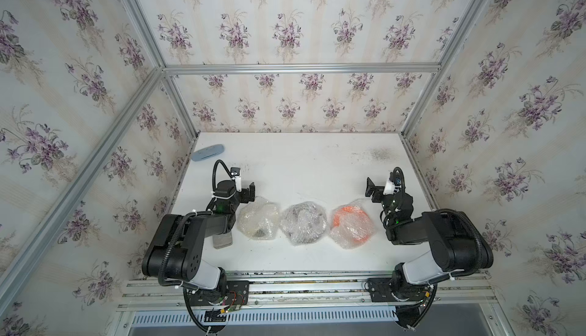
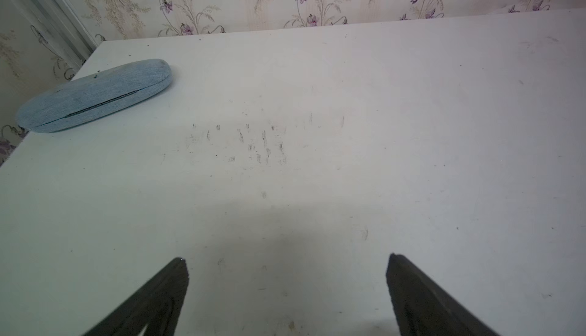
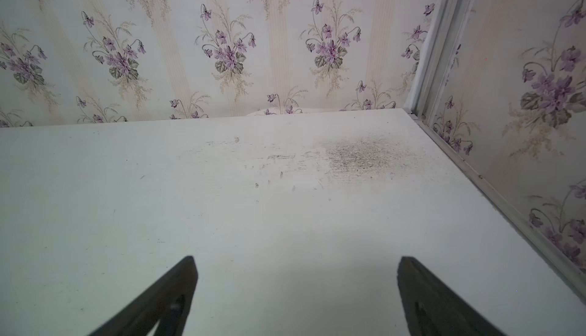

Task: Unpack dinner plates from bubble wrap
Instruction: Adjust the bubble wrap at the center of the board.

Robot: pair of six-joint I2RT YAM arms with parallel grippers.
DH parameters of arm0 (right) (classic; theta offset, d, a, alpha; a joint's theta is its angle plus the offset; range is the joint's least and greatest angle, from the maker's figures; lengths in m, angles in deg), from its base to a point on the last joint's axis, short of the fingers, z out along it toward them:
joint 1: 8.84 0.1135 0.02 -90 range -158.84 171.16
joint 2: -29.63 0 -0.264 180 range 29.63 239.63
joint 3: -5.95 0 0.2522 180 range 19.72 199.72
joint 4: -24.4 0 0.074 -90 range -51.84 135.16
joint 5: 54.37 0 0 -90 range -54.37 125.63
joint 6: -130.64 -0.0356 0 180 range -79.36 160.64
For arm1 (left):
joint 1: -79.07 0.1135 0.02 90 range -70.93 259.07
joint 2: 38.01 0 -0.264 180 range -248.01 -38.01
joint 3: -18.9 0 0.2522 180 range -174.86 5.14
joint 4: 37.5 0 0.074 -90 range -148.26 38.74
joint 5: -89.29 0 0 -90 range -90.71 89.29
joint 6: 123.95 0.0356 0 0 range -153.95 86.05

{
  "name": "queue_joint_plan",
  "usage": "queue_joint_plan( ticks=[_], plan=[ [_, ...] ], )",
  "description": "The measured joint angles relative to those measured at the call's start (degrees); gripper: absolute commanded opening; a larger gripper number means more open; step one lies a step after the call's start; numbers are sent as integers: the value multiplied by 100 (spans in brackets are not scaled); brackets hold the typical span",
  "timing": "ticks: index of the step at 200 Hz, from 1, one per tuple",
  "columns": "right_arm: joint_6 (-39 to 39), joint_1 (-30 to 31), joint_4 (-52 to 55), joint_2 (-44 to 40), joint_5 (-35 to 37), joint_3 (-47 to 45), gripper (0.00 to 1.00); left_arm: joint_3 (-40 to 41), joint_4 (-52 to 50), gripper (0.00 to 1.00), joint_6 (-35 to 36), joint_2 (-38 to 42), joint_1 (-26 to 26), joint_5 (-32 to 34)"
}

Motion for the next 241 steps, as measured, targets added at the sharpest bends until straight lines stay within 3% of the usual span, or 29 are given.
queue_joint_plan(
  ticks=[241],
  plan=[
    [-109, -35, -76, 0, 74, -90, 99, 0, 0, 100, 0, 0, 0, 0]
  ],
)
